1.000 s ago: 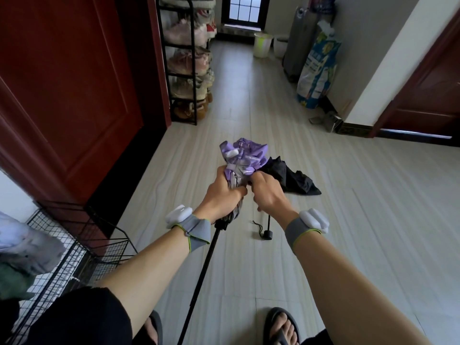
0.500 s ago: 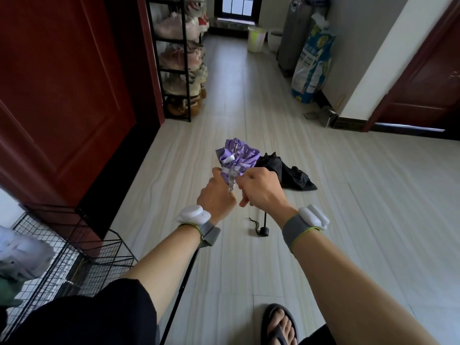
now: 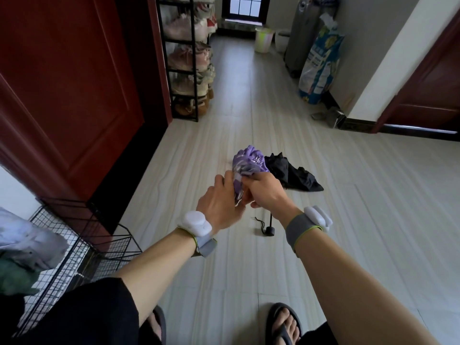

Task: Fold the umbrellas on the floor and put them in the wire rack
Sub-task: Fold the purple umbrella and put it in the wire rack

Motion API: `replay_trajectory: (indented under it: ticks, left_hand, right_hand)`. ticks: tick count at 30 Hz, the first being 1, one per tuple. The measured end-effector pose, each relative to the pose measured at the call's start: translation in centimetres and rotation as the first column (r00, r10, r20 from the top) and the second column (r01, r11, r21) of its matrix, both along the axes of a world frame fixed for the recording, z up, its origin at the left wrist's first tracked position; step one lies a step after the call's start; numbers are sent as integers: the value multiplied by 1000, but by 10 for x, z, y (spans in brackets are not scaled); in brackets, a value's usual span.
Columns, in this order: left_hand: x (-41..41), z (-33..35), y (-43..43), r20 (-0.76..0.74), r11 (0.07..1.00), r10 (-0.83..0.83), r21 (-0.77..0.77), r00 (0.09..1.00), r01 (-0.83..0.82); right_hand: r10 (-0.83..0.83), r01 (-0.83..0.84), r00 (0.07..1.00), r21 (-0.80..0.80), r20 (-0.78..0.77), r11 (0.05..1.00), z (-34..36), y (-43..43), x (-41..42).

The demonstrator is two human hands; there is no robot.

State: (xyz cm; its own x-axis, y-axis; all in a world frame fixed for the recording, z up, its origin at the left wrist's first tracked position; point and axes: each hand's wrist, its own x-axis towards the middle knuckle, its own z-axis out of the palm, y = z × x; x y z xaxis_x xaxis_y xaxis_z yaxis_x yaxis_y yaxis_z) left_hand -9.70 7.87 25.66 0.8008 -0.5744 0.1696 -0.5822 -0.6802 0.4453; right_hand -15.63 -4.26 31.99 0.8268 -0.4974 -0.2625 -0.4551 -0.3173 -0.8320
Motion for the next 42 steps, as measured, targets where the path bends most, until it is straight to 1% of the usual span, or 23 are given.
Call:
replay_trajectory:
  ticks: [1, 2, 3, 6, 7, 9, 10, 12, 14, 17, 19, 22, 25, 27, 29, 30, 33, 35, 37, 39, 42]
  left_hand:
    - [5, 2, 2, -149, 998, -29, -51, 988, 21]
    - [9, 5, 5, -259, 996, -52, -84, 964, 31]
    - [12, 7, 6, -332, 991, -75, -126, 940, 35]
    - [16, 12, 9, -455, 955, -142, -297, 879, 1]
    - [16, 14, 8, -515, 943, -154, -331, 843, -30]
    - [20, 17, 8, -628, 925, -187, -371, 755, -80]
    - [22, 16, 9, -655, 919, -210, -385, 726, -82]
    - [25, 13, 10, -670, 919, -216, -385, 710, -82]
    - [29, 9, 11, -627, 942, -152, -325, 764, -80]
    - [27, 10, 10, -531, 982, -66, -185, 845, -39]
    - [23, 11, 7, -483, 993, -72, -120, 873, 15]
    - [17, 10, 5, -461, 998, -65, -39, 885, 52]
    - [13, 8, 4, -330, 996, -51, 52, 943, 73]
    - [10, 9, 2, -213, 991, -15, 130, 977, 44]
    - [5, 9, 1, -61, 979, 26, 205, 998, -13]
    - [2, 10, 1, 12, 975, 44, 218, 999, -46]
    - [-1, 10, 4, 191, 975, 58, 202, 980, -97]
    - [1, 6, 5, 287, 976, 47, 192, 957, -105]
    - [0, 1, 8, 351, 982, 25, 167, 936, -88]
    - [-1, -5, 10, 327, 986, -21, 162, 945, -34]
    - [-2, -7, 13, 250, 991, -99, 111, 963, 73]
  right_hand:
    - [-4, 4, 1000, 10, -3, 1000, -2, -1, 0]
    - [-3, 3, 1000, 19, -2, 1000, -3, -1, -1]
    - [3, -3, 1000, 26, -2, 1000, -2, -2, -2]
    - [-16, 14, 1000, 79, 23, 997, -1, -3, -5]
    - [-33, 29, 999, 98, 38, 995, 0, -4, -6]
    - [-70, 62, 996, 119, 60, 991, 1, -7, -6]
    - [-85, 77, 994, 120, 66, 990, 1, -7, -6]
    - [-107, 99, 992, 116, 66, 988, 1, -10, -9]
    - [-101, 96, 993, 86, 53, 992, 0, -10, -9]
    - [-56, 56, 998, -7, 18, 998, -2, -8, -7]
    - [-1, 0, 1000, -43, -26, 999, -3, -6, -5]
    - [80, -87, 994, -103, -78, 991, -1, -2, -7]
    - [94, -106, 993, -210, -70, 972, 1, 6, -5]
    - [82, -91, 995, -229, -50, 969, 0, 12, -2]
    - [66, -69, 998, -207, -23, 976, -1, 15, -1]
    - [57, -56, 998, -190, 0, 980, 0, 16, -1]
    - [25, -17, 998, -144, 51, 989, 4, 15, -1]
    - [19, -15, 999, -101, 34, 995, 6, 14, -2]
    - [35, -35, 999, -56, -13, 998, 7, 13, -2]
    - [44, -44, 998, 13, -50, 999, 9, 7, -3]
    - [51, -43, 997, 143, -53, 989, 12, -3, -7]
